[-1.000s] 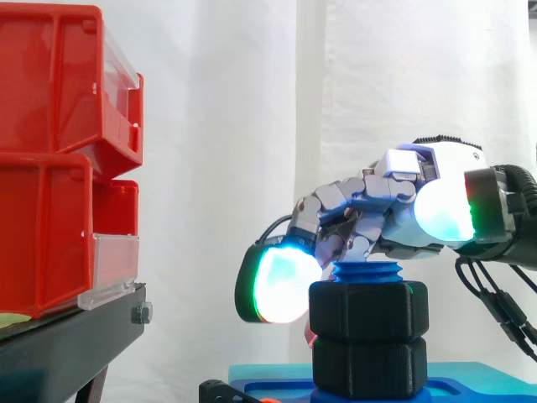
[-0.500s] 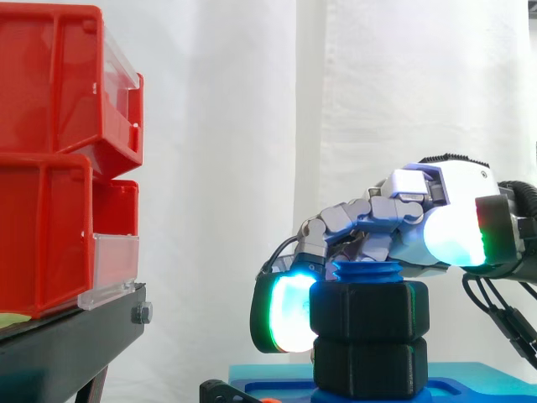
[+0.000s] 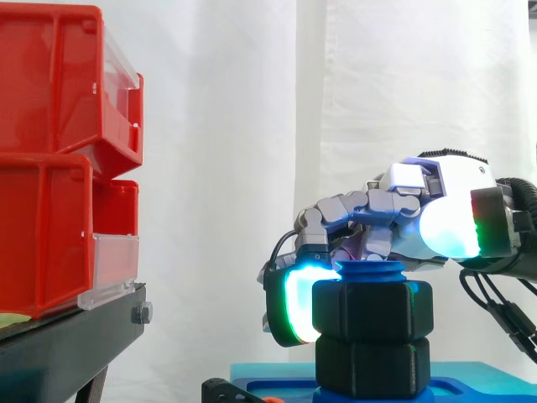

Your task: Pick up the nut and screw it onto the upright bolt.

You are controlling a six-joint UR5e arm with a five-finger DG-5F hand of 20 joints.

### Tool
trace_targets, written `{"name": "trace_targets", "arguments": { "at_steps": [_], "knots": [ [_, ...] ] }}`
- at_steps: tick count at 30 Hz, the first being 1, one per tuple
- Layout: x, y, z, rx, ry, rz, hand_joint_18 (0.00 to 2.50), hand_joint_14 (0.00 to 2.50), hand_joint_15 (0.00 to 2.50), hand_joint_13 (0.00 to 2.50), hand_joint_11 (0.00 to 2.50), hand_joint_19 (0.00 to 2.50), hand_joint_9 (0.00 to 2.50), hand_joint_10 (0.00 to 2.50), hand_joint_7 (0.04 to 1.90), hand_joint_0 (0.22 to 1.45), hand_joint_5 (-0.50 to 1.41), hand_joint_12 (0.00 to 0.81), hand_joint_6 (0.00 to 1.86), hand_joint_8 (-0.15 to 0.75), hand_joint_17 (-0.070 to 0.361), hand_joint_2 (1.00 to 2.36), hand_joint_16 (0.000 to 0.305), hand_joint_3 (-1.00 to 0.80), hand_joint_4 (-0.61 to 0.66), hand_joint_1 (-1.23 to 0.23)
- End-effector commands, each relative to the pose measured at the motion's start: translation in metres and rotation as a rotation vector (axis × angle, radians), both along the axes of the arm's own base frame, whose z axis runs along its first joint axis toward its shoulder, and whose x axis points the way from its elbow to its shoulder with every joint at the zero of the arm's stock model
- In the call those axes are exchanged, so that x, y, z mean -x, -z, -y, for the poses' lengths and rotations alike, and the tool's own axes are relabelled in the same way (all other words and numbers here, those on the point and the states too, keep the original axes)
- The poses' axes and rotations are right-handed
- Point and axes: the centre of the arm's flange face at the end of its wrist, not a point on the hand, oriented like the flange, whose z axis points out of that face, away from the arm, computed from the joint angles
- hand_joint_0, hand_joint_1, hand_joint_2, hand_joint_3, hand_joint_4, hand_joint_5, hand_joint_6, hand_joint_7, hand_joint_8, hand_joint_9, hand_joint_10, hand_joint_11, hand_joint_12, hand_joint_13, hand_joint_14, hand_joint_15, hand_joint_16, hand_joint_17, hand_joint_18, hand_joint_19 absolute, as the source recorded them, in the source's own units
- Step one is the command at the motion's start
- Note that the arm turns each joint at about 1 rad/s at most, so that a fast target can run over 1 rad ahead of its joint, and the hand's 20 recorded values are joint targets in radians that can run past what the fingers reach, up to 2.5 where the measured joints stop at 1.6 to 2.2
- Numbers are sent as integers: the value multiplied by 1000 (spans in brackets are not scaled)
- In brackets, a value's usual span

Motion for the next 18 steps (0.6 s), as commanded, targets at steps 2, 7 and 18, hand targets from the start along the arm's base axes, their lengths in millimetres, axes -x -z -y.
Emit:
{"name": "trace_targets", "arguments": {
  "at_steps": [2,7,18],
  "knots": [
    [0,0,0,1,0,5,368,1,22,719,88,94,1283,3,1366,500,32,313,503,287,93,1000,41,-500,148,-271],
    [0,0,1,1,2,5,445,0,31,765,107,113,1359,3,1388,504,47,301,503,282,90,1000,40,-500,147,-279],
    [1,0,4,0,5,3,547,1,49,835,104,153,1416,5,1432,511,67,291,502,259,87,1000,39,-500,116,-293]
  ]
}}
